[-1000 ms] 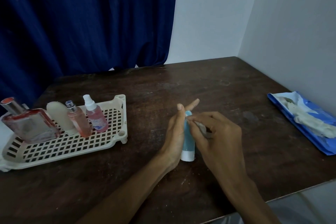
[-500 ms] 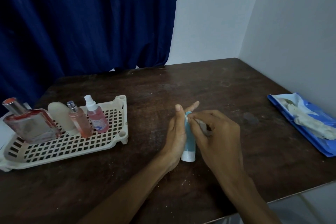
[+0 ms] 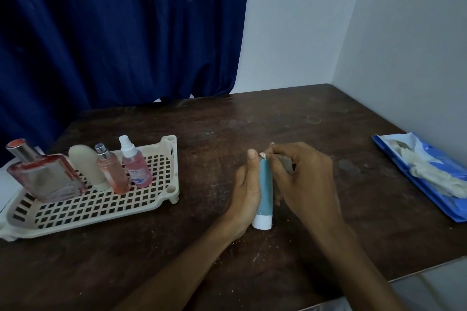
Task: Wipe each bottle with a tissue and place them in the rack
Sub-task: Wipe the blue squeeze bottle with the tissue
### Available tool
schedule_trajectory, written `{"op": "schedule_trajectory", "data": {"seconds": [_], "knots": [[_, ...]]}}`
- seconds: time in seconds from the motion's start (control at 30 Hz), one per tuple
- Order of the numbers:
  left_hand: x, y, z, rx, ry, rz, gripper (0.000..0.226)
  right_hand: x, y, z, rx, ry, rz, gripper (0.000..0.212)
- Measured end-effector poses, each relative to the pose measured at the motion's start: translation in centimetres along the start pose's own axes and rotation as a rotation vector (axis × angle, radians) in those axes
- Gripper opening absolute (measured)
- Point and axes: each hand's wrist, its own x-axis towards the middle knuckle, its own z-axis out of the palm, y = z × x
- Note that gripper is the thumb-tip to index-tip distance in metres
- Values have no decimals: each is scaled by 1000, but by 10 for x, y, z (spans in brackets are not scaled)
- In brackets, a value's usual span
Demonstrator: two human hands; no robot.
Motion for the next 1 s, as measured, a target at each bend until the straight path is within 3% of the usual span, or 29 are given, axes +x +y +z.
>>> {"op": "schedule_trajectory", "data": {"seconds": [0.2,0.4,0.6,0.9,1.0], "knots": [[-1,4,0,46,-6,15,63,4,3,-7,-41,-120,50,10],[-1,3,-2,39,-31,35,66,10,-5,-11,-67,-202,-34,14],[1,1,-3,54,-39,48,63,17,-3,-13,-158,-307,-40,28],[5,-2,-4,8,17,37,68,-5,7,-3,-104,-62,5,14],[9,-6,-6,-11,100,-19,81,-14,5,-7,16,71,68,12]]}}
